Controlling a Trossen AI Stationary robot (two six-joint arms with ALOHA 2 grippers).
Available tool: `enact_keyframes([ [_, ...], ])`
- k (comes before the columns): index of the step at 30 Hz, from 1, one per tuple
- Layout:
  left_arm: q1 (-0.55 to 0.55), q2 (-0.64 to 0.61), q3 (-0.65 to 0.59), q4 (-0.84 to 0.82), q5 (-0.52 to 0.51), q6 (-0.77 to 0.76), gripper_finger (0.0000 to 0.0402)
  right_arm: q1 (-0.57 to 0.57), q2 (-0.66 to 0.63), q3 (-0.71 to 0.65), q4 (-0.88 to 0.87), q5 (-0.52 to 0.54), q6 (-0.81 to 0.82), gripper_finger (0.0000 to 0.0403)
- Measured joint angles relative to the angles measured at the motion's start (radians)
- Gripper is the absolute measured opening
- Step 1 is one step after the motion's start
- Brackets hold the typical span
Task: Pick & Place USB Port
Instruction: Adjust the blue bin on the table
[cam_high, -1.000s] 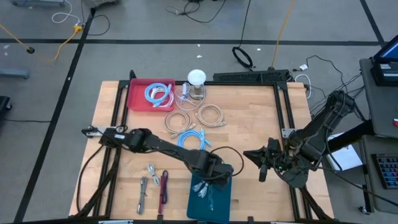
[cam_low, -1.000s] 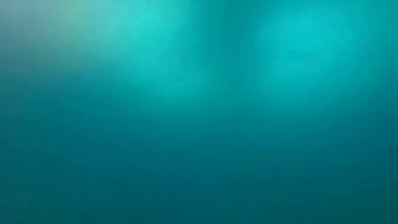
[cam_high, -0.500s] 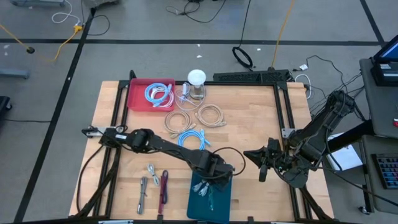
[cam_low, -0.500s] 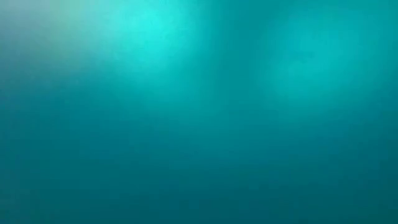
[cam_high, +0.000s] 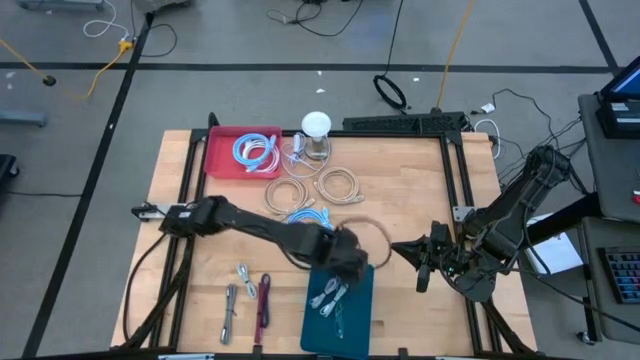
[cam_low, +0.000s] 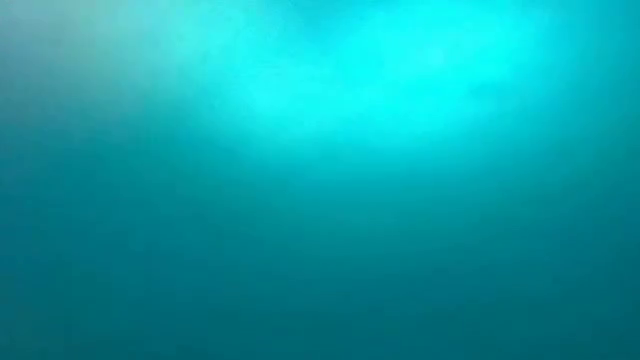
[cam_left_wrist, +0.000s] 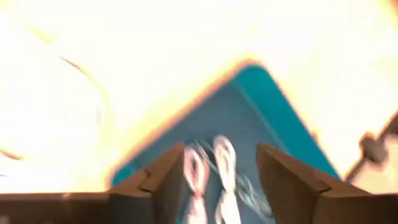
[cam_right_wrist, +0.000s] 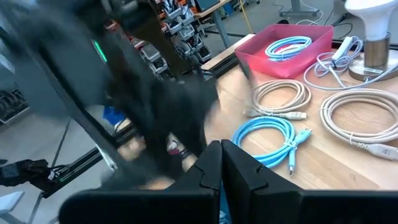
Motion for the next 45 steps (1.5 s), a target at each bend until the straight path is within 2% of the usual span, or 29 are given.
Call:
enact_keyframes([
  [2, 0.021, -0.025, 0.003, -0.018, -0.067, 0.008, 0.0154, 0.000, 0.000, 0.000, 0.001, 0.000, -0.001, 0.0000],
  [5, 0.069, -0.021, 0.000, -0.029, -0.057, 0.082, 0.0046, 0.000, 0.000, 0.000, 0.003, 0.000, -0.003, 0.0000],
  [6, 0.084, -0.006, 0.000, -0.028, -0.044, 0.106, 0.0024, 0.000, 0.000, 0.000, 0.004, 0.000, -0.004, 0.0000],
  [9, 0.124, 0.038, 0.000, -0.028, 0.030, 0.147, 0.0006, 0.000, 0.000, 0.000, 0.009, 0.000, -0.004, 0.0000],
  [14, 0.164, 0.107, -0.001, -0.094, 0.107, 0.187, 0.0002, 0.002, 0.000, 0.000, 0.011, -0.003, 0.005, 0.0000],
  [18, 0.175, 0.137, -0.001, -0.171, 0.116, 0.198, 0.0001, 0.012, 0.000, 0.000, 0.017, -0.003, 0.007, 0.0000],
  [24, 0.151, 0.162, -0.001, -0.181, 0.168, 0.203, 0.0001, 0.016, 0.000, 0.000, 0.016, -0.004, 0.004, 0.0000],
  [41, 0.089, 0.183, -0.001, -0.257, 0.155, 0.161, 0.0000, 0.016, 0.000, 0.000, 0.016, -0.004, -0.018, 0.0000],
  [45, 0.095, 0.172, -0.002, -0.354, 0.084, 0.156, 0.0000, 0.016, 0.000, 0.000, 0.016, -0.004, -0.016, 0.0000],
])
